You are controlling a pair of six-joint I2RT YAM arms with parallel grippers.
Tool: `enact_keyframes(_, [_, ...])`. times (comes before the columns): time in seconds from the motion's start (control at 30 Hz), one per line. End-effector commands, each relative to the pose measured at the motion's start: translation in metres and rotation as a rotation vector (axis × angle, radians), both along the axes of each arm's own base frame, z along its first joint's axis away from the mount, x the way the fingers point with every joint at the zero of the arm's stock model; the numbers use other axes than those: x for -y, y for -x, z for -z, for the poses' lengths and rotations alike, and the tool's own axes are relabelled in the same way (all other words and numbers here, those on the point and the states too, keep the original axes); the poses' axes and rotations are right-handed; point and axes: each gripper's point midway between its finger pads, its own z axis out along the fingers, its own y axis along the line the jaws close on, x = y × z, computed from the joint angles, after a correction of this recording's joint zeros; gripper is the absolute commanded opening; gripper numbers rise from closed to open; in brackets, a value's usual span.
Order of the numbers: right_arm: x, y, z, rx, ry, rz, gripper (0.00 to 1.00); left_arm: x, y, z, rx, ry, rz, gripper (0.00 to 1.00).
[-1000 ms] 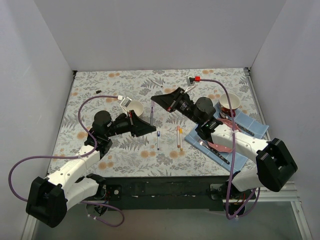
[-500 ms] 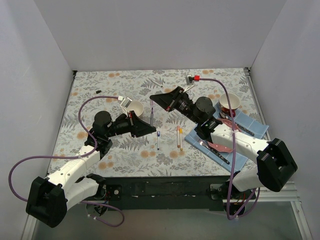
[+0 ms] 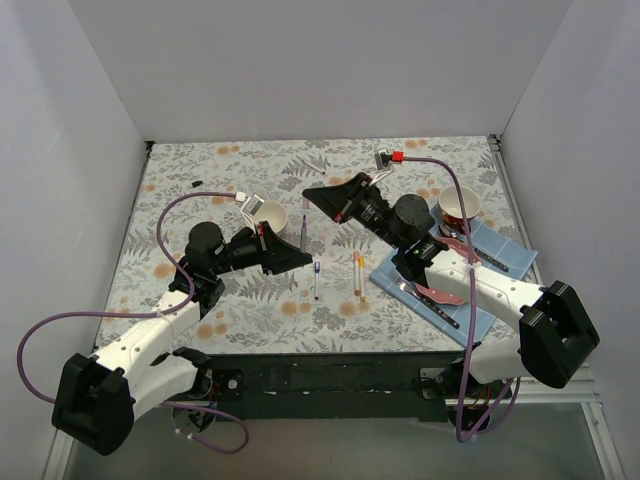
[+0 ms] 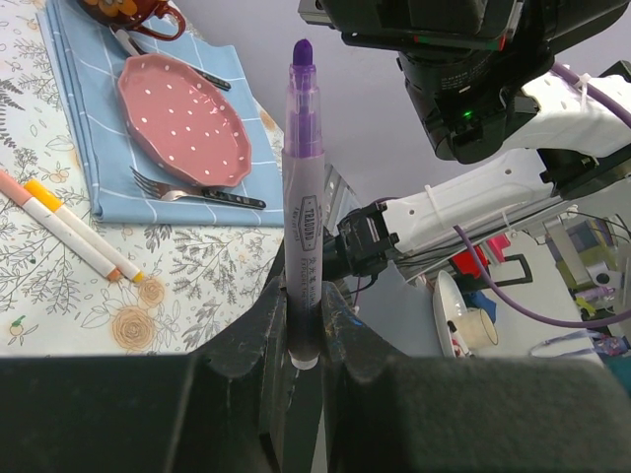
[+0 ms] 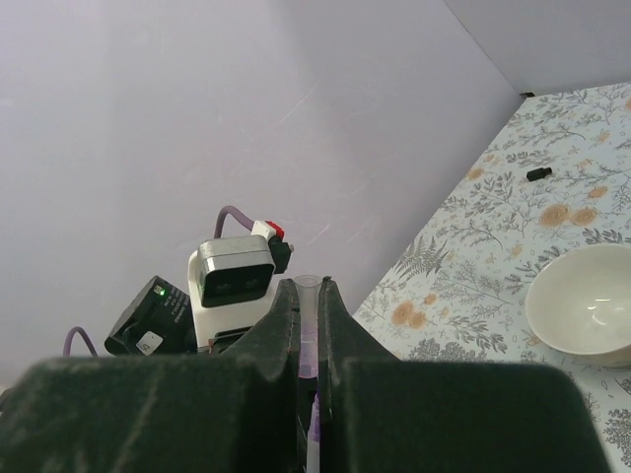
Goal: Insert the pens into the pen caps
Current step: Align the barrel with the opening of the pen cap
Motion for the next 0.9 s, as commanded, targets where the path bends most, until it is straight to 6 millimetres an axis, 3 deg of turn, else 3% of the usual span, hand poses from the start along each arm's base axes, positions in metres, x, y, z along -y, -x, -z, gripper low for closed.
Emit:
enact_keyframes(0.0, [0.008,0.005,-0.017,0.053,-0.024,0.023,0.01,-0.001,0.002,-0.002,0.025,-0.001,-0.008,0.00])
enact_keyframes(0.87, [-0.004,0.008,0.000,0.027,0.007,-0.018,0.01,0.000,0.002,-0.004,0.036,0.003,0.001,0.00])
